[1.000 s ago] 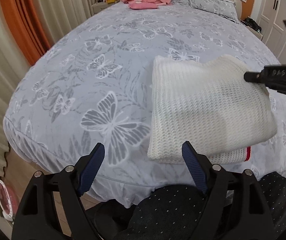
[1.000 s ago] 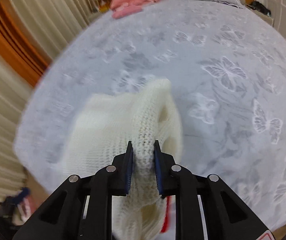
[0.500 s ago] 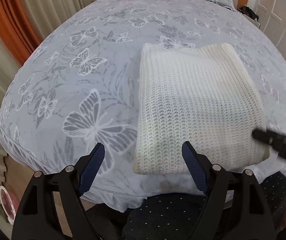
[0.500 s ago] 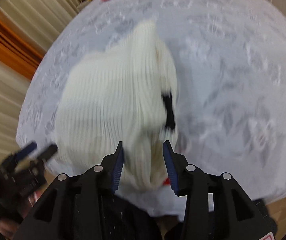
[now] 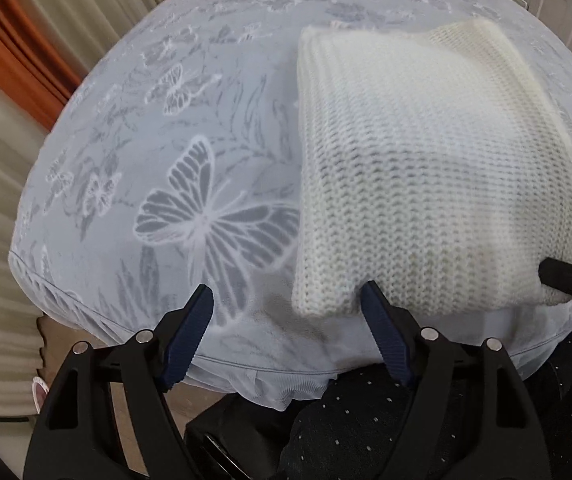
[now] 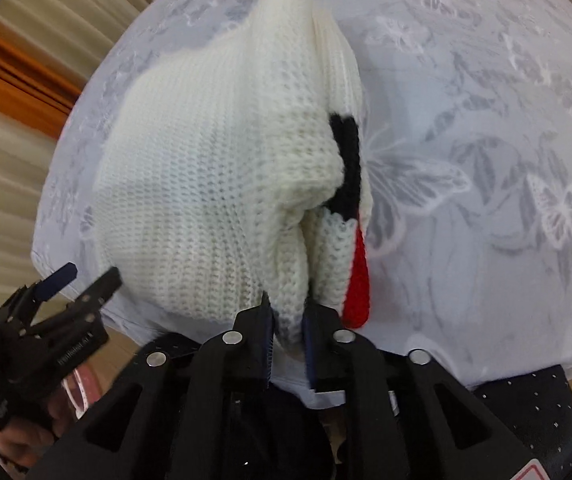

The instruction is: Fold small clothes

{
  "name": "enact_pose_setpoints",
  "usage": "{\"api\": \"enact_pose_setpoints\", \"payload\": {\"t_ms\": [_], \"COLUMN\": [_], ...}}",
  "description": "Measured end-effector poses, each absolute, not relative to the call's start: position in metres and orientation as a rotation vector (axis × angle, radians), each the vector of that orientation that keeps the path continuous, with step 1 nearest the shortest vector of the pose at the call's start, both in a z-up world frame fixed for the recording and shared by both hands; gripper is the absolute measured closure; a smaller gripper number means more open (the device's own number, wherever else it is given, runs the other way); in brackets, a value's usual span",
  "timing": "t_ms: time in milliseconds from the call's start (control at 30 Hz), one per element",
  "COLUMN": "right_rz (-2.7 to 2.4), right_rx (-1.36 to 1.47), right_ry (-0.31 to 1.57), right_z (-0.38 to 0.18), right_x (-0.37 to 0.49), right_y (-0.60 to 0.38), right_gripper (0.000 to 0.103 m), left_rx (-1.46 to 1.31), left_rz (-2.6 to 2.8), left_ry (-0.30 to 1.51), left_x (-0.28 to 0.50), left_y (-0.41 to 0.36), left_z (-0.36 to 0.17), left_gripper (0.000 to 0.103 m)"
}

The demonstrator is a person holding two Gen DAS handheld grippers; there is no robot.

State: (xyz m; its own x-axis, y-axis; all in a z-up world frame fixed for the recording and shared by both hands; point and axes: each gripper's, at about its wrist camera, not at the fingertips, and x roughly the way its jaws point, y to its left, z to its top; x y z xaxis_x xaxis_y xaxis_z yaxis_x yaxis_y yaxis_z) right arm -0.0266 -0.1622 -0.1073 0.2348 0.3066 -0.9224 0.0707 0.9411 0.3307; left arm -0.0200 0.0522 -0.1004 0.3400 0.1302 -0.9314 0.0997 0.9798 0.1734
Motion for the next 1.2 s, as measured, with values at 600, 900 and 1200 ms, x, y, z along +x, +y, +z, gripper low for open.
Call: {"api": "enact_pose_setpoints", "payload": {"t_ms": [600, 900, 1200], "right_rz": [-0.045, -0.092, -0.115], "right_rx": [0.261, 0.205, 0.149], "right_ry": [0.946, 0.931, 0.925], "right_z": [0.006, -0.003, -0.013], "right_x": [-0.072, -0.091, -0.101], "right_y": [-0.179, -0.17, -0.163], "right_gripper": [0.022, 0.022, 0.022], "left_rx": [0.117, 0.09, 0.082], "left_rz": [0.003, -0.046, -0.039], "left_ry": [0.789, 0.743, 0.765], "left_x": [-0.068, -0.078, -0.092], "left_y": [0.041, 0.032, 0.024], "left_z": [0.016, 0.016, -0.003], "left_gripper": [0.005, 0.005, 0.005]}}
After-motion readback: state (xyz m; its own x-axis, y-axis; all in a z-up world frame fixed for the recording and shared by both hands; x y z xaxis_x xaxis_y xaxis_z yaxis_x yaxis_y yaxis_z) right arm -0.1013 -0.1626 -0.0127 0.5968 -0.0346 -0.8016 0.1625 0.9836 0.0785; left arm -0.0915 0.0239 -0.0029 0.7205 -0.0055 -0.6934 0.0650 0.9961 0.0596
